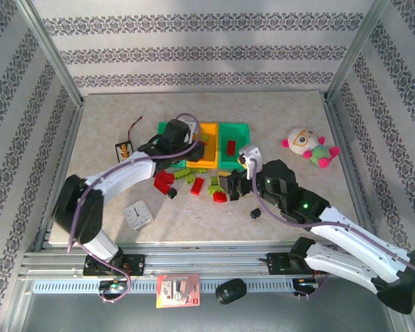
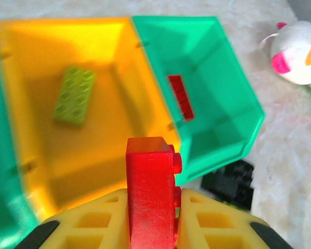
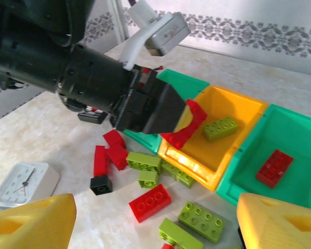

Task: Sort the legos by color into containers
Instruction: Place the lego in the container.

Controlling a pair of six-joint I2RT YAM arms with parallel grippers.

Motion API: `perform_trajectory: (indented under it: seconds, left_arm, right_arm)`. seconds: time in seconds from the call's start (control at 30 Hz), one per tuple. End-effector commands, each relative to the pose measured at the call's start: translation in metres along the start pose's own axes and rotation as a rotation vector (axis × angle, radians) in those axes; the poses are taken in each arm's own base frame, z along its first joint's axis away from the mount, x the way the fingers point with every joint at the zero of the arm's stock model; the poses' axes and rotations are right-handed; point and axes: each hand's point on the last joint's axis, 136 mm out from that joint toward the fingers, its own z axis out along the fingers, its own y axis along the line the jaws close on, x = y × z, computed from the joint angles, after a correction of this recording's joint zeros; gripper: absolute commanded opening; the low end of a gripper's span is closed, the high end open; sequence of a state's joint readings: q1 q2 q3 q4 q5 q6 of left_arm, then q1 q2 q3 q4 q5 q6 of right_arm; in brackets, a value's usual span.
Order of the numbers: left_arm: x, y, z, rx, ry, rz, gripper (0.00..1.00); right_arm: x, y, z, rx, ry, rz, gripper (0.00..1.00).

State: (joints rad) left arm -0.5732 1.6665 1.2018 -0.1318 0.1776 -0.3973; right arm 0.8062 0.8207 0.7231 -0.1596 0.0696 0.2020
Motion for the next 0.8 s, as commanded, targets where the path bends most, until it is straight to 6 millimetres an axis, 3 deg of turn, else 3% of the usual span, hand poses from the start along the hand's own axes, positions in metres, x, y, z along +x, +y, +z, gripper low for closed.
perform_trajectory:
  seconds: [0.0,0.13,0.27,0.47,0.57,0.63,0.77]
  left_arm:
    - [-0.031,-0.034,0.022,0.084,-0.072,0.074,0.24]
    - [-0.037,-0.048,0.057,0.088,-0.029,0.112,0.24]
    - [-0.036,-0.05,0.089,0.08,0.022,0.133,0.24]
    - [-0.036,-0.049,0.119,0.071,0.079,0.17,0.26]
    - [-0.042,-0.057,0.116,0.09,0.081,0.176,0.34]
    - [-0.049,-0.065,0.105,0.103,0.067,0.19,0.5]
    - [-0.065,-0.074,0.072,0.113,0.013,0.196,0.72]
  right_arm:
    - [0.014,-0.019,-0.007,0.075,0.018,0.032,0.81]
    - [0.023,-0.029,-0.01,0.113,0.039,0.047,0.81]
    - [0.039,-0.049,-0.011,0.215,0.11,0.056,0.81]
    - [0.042,-0.05,-0.01,0.217,0.122,0.065,0.81]
    - [0.041,-0.05,-0.012,0.216,0.116,0.068,0.81]
    - [0.04,-0.05,-0.013,0.215,0.111,0.072,0.81]
    - [0.041,-0.052,-0.011,0.219,0.119,0.08,0.81]
